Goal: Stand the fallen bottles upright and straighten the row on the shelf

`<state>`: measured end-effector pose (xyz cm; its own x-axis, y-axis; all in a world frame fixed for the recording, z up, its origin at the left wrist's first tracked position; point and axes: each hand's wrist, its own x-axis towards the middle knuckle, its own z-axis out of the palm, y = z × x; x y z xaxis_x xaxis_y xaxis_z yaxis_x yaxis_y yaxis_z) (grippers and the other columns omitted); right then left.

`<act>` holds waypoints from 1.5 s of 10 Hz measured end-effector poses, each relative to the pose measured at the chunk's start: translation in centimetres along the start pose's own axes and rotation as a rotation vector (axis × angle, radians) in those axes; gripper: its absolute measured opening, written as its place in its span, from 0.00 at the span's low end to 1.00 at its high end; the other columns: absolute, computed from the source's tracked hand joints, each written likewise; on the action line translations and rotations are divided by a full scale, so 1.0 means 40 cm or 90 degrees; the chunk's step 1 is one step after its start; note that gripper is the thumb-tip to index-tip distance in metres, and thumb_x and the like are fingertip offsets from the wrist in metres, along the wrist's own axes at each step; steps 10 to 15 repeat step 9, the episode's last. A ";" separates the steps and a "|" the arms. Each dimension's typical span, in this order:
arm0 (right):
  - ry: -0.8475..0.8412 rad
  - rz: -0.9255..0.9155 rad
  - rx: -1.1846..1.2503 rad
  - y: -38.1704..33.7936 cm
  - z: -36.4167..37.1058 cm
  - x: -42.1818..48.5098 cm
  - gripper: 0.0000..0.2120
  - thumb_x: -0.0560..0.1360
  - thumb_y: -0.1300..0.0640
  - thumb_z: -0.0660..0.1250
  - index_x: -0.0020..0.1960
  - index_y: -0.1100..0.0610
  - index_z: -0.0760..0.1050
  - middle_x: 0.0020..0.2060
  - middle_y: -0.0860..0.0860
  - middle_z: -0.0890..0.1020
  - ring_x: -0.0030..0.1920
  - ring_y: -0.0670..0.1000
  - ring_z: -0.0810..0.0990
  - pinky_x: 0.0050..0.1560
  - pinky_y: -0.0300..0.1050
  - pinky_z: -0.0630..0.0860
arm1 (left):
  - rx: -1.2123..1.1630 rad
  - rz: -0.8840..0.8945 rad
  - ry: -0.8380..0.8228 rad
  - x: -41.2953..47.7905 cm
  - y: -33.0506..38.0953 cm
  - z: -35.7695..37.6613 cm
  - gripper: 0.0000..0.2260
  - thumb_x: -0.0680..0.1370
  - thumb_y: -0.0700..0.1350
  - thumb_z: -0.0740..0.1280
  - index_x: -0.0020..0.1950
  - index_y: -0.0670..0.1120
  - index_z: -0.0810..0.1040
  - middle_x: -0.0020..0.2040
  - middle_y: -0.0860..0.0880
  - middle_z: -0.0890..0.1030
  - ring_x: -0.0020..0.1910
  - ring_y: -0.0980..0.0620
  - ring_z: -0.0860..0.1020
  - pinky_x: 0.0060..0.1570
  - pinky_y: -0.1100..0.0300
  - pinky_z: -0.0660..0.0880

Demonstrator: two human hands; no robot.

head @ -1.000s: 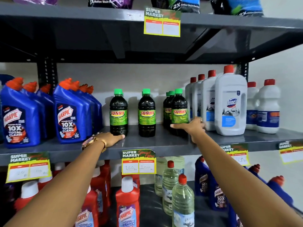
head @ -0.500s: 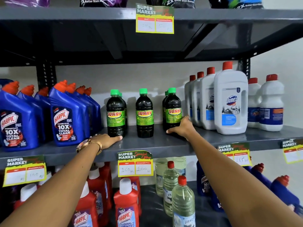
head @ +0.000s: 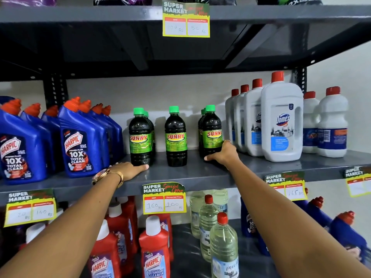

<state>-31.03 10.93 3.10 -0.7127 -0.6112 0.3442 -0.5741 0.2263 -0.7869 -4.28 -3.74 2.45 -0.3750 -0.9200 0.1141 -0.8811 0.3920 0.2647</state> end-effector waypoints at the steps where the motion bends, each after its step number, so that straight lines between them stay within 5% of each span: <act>1: 0.003 0.003 -0.016 -0.003 -0.002 -0.003 0.39 0.61 0.53 0.81 0.65 0.63 0.66 0.62 0.61 0.76 0.63 0.61 0.75 0.64 0.56 0.74 | -0.002 -0.001 -0.001 -0.002 0.001 -0.002 0.38 0.74 0.70 0.52 0.76 0.47 0.61 0.75 0.41 0.63 0.72 0.40 0.63 0.72 0.48 0.59; 6: 0.011 -0.009 -0.048 0.000 -0.004 -0.007 0.41 0.61 0.51 0.81 0.66 0.63 0.66 0.62 0.61 0.76 0.63 0.61 0.76 0.64 0.57 0.74 | -0.004 0.002 0.000 -0.006 0.002 -0.004 0.37 0.74 0.70 0.52 0.75 0.46 0.63 0.73 0.42 0.67 0.70 0.41 0.66 0.70 0.48 0.62; 7: 0.007 -0.007 -0.050 0.000 -0.003 -0.009 0.41 0.60 0.50 0.81 0.65 0.63 0.66 0.62 0.61 0.76 0.62 0.61 0.76 0.63 0.56 0.75 | -0.083 0.024 0.022 -0.008 -0.003 -0.004 0.29 0.73 0.67 0.61 0.61 0.46 0.75 0.64 0.41 0.76 0.57 0.43 0.75 0.57 0.54 0.71; 8: 0.011 -0.001 -0.056 -0.005 -0.013 -0.021 0.46 0.60 0.47 0.81 0.68 0.65 0.64 0.65 0.61 0.74 0.65 0.61 0.73 0.65 0.56 0.73 | -0.169 0.022 0.102 -0.035 -0.010 -0.016 0.22 0.69 0.66 0.69 0.42 0.47 0.72 0.54 0.42 0.79 0.45 0.47 0.76 0.39 0.57 0.70; 9: 0.102 -0.038 -0.019 -0.017 -0.030 -0.044 0.55 0.60 0.41 0.80 0.74 0.66 0.58 0.71 0.63 0.66 0.71 0.63 0.66 0.71 0.57 0.66 | -0.187 0.035 0.214 -0.074 -0.017 -0.016 0.28 0.68 0.66 0.69 0.53 0.44 0.74 0.56 0.42 0.78 0.52 0.44 0.76 0.48 0.53 0.74; 15: 0.102 -0.038 -0.019 -0.017 -0.030 -0.044 0.55 0.60 0.41 0.80 0.74 0.66 0.58 0.71 0.63 0.66 0.71 0.63 0.66 0.71 0.57 0.66 | -0.187 0.035 0.214 -0.074 -0.017 -0.016 0.28 0.68 0.66 0.69 0.53 0.44 0.74 0.56 0.42 0.78 0.52 0.44 0.76 0.48 0.53 0.74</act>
